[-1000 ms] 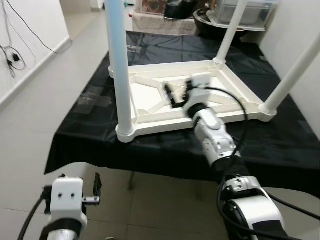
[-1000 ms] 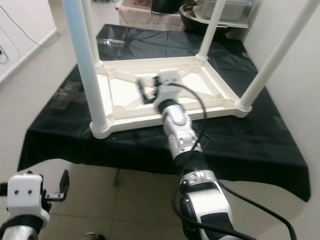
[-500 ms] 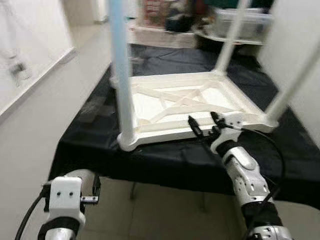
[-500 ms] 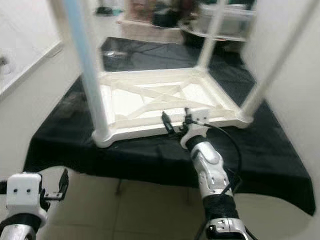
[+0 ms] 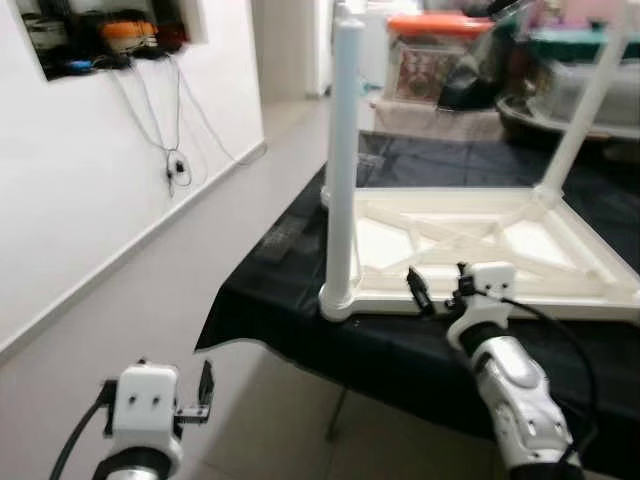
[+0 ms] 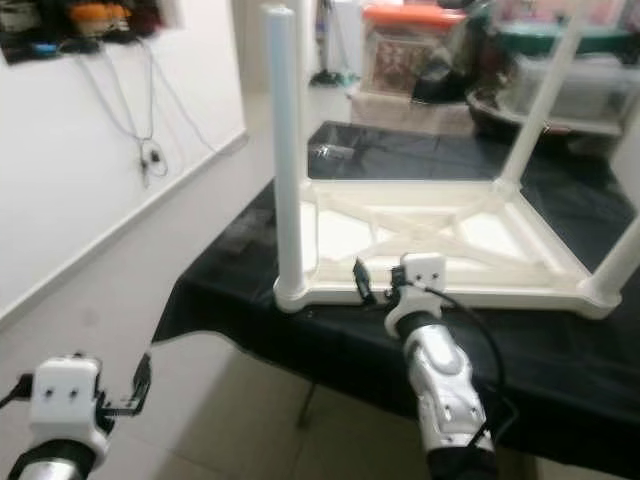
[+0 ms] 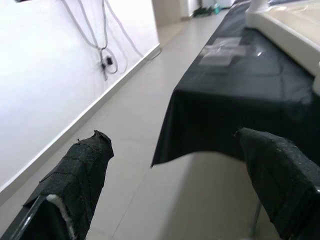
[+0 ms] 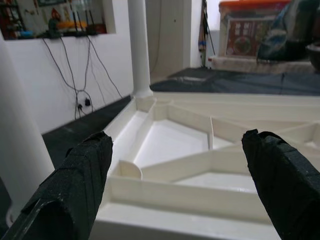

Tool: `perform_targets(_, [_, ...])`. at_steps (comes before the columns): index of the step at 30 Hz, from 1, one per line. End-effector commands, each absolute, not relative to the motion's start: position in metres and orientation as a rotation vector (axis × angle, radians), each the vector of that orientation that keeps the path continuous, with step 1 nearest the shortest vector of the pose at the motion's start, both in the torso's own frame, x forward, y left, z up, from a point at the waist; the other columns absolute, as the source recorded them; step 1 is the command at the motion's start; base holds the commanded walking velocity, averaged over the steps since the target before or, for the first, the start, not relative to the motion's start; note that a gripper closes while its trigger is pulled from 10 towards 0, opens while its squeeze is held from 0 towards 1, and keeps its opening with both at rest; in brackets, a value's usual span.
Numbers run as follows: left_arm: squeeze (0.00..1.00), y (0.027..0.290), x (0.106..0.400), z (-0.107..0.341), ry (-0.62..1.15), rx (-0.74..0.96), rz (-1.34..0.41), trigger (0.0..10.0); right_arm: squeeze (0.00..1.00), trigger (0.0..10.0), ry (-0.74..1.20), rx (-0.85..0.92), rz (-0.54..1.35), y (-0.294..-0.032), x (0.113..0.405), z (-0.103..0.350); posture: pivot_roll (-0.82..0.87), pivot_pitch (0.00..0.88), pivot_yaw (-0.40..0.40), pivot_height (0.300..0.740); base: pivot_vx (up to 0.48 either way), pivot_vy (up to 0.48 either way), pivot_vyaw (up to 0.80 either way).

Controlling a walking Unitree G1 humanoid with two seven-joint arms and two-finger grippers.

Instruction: Building children table

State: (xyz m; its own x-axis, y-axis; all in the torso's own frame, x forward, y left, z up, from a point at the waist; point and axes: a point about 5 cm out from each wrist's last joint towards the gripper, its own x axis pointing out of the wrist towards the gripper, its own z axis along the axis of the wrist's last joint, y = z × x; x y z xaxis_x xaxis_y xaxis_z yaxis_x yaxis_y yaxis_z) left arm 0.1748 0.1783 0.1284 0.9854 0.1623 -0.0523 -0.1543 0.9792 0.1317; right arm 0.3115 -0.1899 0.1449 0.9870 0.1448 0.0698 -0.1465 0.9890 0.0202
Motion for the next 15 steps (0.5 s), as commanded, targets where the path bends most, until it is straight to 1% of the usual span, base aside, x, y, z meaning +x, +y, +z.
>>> perform_targets(1, [0.0,0.179,0.175,0.126,0.066,0.135,0.157,10.0,0.0,10.0,-0.045,0.047,0.189,-0.185,0.313,0.143,0.01,0.013,-0.023,0.734,0.0,0.0,0.0])
perform_targets(2, [0.0,0.179,0.175,0.126,0.066,0.135,0.157,10.0,0.0,10.0,-0.045,0.047,0.189,-0.185,0.313,0.143,0.01,0.013,-0.023,0.734,0.0,0.0,0.0])
perform_targets(4, [0.0,0.177,0.175,0.126,0.067,0.133,0.153,10.0,0.0,10.0,-0.006,0.105,0.408,-0.166,0.311,0.145,0.01,0.016,-0.026,0.734,0.0,0.0,0.0])
perform_targets(6, [0.0,0.177,0.175,0.126,0.068,0.133,0.153,10.0,0.0,10.0,-0.001,0.109,0.432,-0.164,0.311,0.144,0.01,0.016,-0.026,0.734,0.0,0.0,0.0])
perform_targets(8, [0.0,0.176,0.174,0.127,0.067,0.132,0.151,10.0,0.0,10.0,0.022,0.146,0.521,-0.16,0.309,0.145,0.02,0.023,-0.028,0.734,0.0,0.0,0.0])
perform_targets(11, [0.0,0.175,0.173,0.126,0.071,0.132,0.148,10.0,0.0,10.0,0.029,0.135,0.575,-0.161,0.31,0.146,0.02,0.029,-0.026,0.734,0.0,0.0,0.0])
perform_targets(12, [0.0,0.175,0.173,0.126,0.073,0.13,0.146,10.0,0.0,10.0,0.026,0.119,0.617,-0.161,0.315,0.151,0.02,0.03,-0.028,0.734,0.0,0.0,0.0])
perform_targets(14, [0.0,0.175,0.173,0.126,0.073,0.13,0.146,10.0,0.0,10.0,0.026,0.119,0.617,-0.161,0.315,0.151,0.02,0.03,-0.028,0.734,0.0,0.0,0.0])
perform_targets(15, [0.0,0.173,0.17,0.126,0.077,0.129,0.145,10.0,0.0,10.0,-0.008,0.076,0.656,-0.158,0.325,0.164,0.02,0.052,-0.031,0.734,0.0,0.0,0.0])
